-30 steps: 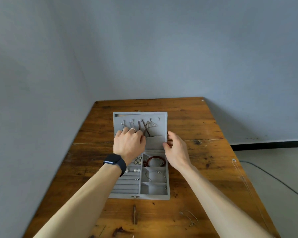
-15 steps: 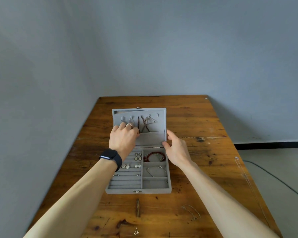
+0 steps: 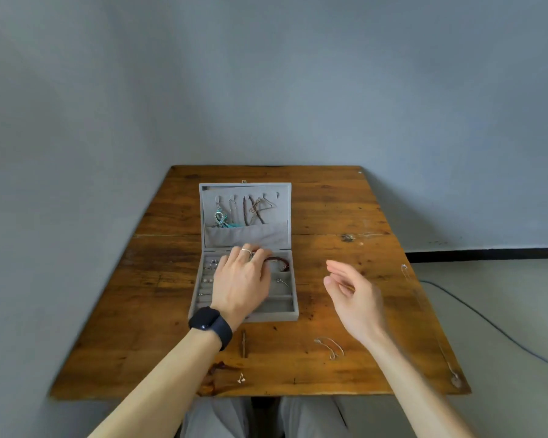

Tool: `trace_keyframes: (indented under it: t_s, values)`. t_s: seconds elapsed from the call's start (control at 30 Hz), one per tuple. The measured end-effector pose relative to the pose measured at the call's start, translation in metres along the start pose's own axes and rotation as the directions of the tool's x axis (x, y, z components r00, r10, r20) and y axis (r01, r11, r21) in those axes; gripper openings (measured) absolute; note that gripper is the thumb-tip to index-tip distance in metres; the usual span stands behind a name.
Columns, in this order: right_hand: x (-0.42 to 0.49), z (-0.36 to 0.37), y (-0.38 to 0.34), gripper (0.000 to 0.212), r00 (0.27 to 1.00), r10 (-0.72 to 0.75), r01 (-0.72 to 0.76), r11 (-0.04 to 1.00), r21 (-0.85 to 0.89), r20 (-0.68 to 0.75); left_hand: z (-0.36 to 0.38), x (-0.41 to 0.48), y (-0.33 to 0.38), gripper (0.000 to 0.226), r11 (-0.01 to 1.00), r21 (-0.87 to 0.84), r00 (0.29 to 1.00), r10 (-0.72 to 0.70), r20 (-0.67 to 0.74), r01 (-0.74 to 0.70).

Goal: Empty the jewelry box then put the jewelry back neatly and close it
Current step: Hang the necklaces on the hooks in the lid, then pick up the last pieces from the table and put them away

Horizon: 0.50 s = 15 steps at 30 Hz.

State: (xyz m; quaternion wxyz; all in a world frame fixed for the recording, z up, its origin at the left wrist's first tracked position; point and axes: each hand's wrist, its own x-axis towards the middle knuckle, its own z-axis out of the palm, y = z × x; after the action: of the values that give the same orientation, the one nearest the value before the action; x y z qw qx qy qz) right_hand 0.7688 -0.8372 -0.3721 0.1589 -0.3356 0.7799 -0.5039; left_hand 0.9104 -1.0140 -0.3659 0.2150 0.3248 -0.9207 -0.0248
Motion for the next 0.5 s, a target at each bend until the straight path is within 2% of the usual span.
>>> trace_keyframes:
  t_s: [0.13,0.27,0.4,0.5]
  values:
    - [-0.067,-0.037,0.023,0.026,0.991,0.031,-0.03,1.0,0.007,-0.13,0.004,-0.042,0.048,0.031,0.988,-0.151,0.994,0.037,0.101,-0.021]
    - [-0.125,-0.068,0.051,0.022,0.947,0.137,-0.145,0.989,-0.006,-0.291,0.01,-0.081,0.096,0.034,0.965,-0.255,0.973,0.117,0.198,-0.065]
    - [-0.159,-0.089,0.078,0.019,0.84,0.24,-0.288,0.957,-0.025,-0.487,0.023,-0.109,0.143,0.041,0.943,-0.289,0.91,0.26,0.322,-0.167]
    - [-0.165,-0.104,0.093,0.015,0.745,0.395,-0.42,0.904,0.083,-0.538,0.042,-0.12,0.171,0.046,0.924,-0.284,0.85,0.354,0.391,-0.254]
